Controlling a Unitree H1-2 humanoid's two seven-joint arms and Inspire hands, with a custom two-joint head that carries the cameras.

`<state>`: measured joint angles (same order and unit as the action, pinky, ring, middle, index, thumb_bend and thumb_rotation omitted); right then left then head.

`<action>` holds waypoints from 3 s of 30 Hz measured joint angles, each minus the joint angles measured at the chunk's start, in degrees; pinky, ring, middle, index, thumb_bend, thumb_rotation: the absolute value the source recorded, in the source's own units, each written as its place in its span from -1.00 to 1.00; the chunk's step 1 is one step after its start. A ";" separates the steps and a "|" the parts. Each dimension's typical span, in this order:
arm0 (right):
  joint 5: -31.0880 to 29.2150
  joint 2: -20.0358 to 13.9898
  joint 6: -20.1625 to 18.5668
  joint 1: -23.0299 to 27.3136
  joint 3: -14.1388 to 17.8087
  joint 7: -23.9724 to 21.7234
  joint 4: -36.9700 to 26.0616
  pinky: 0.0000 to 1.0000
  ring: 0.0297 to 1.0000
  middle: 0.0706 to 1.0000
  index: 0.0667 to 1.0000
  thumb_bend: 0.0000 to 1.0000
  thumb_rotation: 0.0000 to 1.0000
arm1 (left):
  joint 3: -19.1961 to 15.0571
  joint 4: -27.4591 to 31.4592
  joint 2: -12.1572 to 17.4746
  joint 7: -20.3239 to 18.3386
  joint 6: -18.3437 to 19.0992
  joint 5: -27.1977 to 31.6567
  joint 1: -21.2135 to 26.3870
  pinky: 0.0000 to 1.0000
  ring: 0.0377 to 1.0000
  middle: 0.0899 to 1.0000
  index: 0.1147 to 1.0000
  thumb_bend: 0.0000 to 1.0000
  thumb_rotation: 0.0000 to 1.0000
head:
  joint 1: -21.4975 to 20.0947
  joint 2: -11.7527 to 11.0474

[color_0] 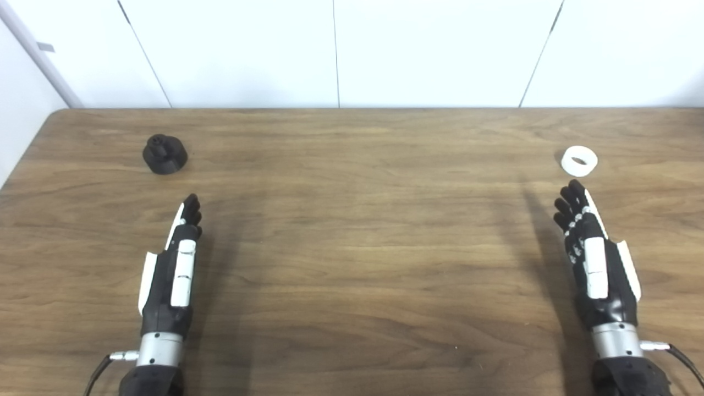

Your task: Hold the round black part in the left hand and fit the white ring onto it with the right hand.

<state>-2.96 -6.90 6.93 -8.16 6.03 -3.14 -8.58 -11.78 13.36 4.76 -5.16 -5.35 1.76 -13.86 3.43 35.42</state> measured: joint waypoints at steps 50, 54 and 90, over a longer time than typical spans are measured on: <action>-5.13 -3.86 6.86 3.15 0.97 -2.78 5.67 1.00 1.00 1.00 1.00 -0.14 1.00 | 2.51 -2.26 -0.89 2.40 -5.27 -6.12 0.32 1.00 1.00 0.96 0.92 0.05 0.79 | 14.94 -9.93; -5.48 -4.82 7.60 3.89 1.12 -3.57 7.02 1.00 1.00 1.00 1.00 -0.17 1.00 | 2.92 -2.56 -0.97 2.69 -5.29 -6.23 0.60 1.00 1.00 0.95 0.91 0.05 0.78 | 16.43 -10.81; -5.47 -5.70 9.01 4.36 2.44 -4.43 8.38 1.00 0.96 0.97 1.00 -0.21 1.00 | 1.17 5.12 -0.66 11.88 9.39 -19.97 2.90 0.89 0.85 0.79 0.81 0.54 -0.40 | 19.51 -8.35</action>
<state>-8.43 -12.60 15.94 -3.80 8.48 -7.57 -0.20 -10.61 18.49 4.09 6.72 4.04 -18.22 -10.97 22.94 27.07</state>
